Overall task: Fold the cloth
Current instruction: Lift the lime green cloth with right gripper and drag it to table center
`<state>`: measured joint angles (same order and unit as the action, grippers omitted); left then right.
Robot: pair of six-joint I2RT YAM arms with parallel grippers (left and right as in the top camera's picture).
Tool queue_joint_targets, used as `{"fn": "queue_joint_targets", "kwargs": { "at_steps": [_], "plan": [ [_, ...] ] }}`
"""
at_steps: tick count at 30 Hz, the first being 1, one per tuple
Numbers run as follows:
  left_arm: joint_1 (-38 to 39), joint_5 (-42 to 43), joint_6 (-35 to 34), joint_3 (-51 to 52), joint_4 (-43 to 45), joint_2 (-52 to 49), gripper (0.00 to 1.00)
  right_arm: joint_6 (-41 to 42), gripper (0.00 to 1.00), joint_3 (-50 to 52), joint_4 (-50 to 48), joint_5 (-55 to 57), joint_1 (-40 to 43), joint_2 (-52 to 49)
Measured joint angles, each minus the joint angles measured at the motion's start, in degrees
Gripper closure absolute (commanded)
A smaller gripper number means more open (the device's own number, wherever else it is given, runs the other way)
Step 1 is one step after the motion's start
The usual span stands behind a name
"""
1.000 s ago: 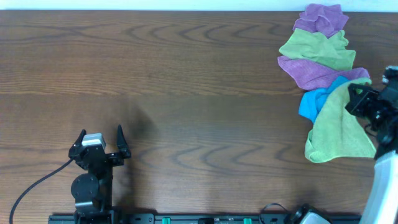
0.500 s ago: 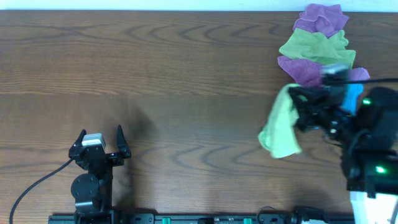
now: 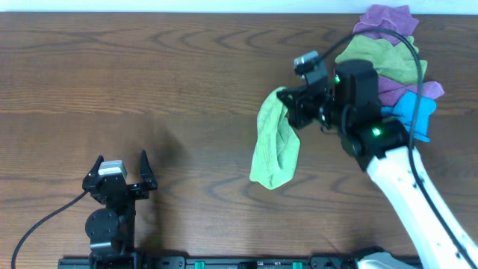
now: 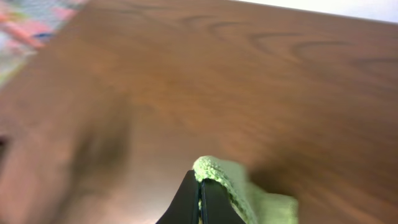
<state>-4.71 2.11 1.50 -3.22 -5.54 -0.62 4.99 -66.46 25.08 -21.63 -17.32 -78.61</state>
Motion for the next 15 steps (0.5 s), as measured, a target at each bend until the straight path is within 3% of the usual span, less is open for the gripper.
{"fn": "queue_joint_targets", "kwargs": {
  "at_steps": [9,15],
  "plan": [
    [0.0,0.0,0.0,0.0,0.0,0.0,0.05,-2.25,0.99,-14.27,3.8,20.68,0.52,-8.68],
    [0.0,0.0,0.0,0.0,0.0,0.0,0.05,-2.56,0.99,-18.36,3.39,22.58,0.48,-13.22]
  ]
}}
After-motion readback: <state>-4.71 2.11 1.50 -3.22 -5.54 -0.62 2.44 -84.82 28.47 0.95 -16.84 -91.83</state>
